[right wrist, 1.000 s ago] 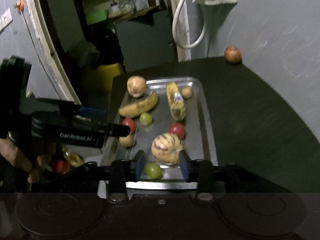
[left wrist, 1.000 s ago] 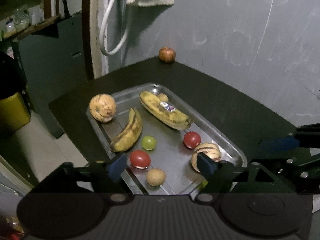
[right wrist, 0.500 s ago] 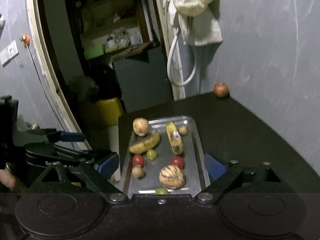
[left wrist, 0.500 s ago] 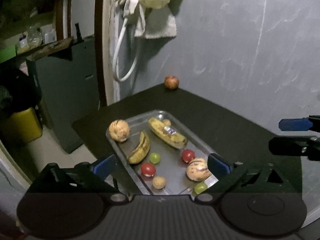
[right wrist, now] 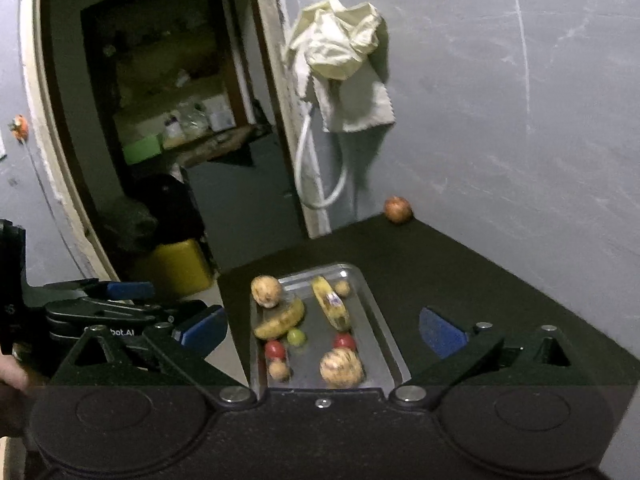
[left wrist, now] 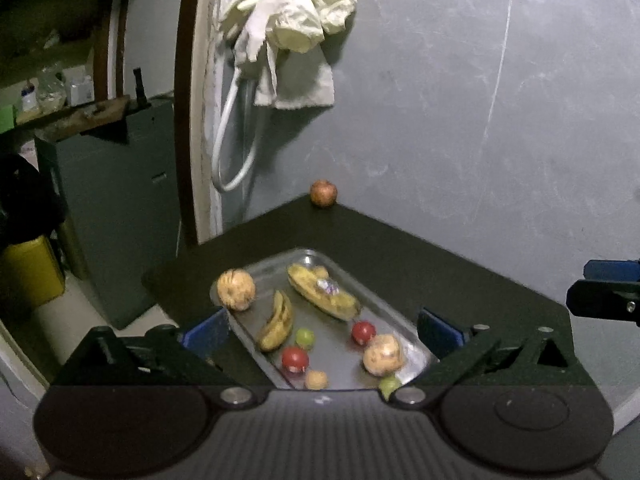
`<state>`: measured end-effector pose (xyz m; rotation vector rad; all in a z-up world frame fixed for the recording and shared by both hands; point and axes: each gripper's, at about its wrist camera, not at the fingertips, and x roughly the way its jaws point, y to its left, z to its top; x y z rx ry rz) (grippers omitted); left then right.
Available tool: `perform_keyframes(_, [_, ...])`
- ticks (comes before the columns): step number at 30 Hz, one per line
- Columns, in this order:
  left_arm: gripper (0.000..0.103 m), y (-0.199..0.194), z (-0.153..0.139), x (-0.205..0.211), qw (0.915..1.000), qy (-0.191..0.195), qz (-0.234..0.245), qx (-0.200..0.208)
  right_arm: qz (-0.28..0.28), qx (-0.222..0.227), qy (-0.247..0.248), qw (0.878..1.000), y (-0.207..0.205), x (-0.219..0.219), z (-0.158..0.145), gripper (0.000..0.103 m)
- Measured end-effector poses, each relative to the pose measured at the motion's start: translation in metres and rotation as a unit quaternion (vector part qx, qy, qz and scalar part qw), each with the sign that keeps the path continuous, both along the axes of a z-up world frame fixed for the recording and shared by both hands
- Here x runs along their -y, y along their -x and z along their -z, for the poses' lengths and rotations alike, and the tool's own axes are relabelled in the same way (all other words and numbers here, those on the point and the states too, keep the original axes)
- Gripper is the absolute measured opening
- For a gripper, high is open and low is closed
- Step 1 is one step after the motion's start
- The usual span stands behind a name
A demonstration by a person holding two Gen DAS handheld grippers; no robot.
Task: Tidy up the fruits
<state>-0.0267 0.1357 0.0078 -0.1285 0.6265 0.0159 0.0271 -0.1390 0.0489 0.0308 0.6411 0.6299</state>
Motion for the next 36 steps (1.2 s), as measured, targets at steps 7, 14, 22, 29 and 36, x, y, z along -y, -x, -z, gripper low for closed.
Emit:
perform_keyframes(7, [0.102, 0.014, 0.026, 0.010, 0.9994, 0.005, -0.003, -0.033, 0.041, -0.047, 0.030, 0.998, 0.021, 0.003, 0.031, 0.102])
perform_keyframes(14, [0.102, 0.014, 0.025, 0.019, 0.9991, -0.006, -0.014, -0.038, 0.032, -0.057, 0.040, 0.997, 0.013, -0.005, 0.044, 0.102])
perform_keyframes(22, [0.102, 0.015, 0.025, 0.026, 0.9989, -0.020, -0.012, -0.041, 0.045, -0.053, 0.041, 0.997, 0.009, 0.001, 0.044, 0.102])
perform_keyframes(29, [0.102, 0.017, 0.025, 0.026, 0.9990, -0.016, -0.007, -0.041, 0.051, -0.058, 0.039, 0.996, 0.016, 0.007, 0.047, 0.102])
perform_keyframes(36, [0.102, 0.020, 0.024, 0.027, 0.9991, -0.016, -0.008, -0.037, 0.049, -0.056, 0.038, 0.997, 0.019, 0.007, 0.046, 0.102])
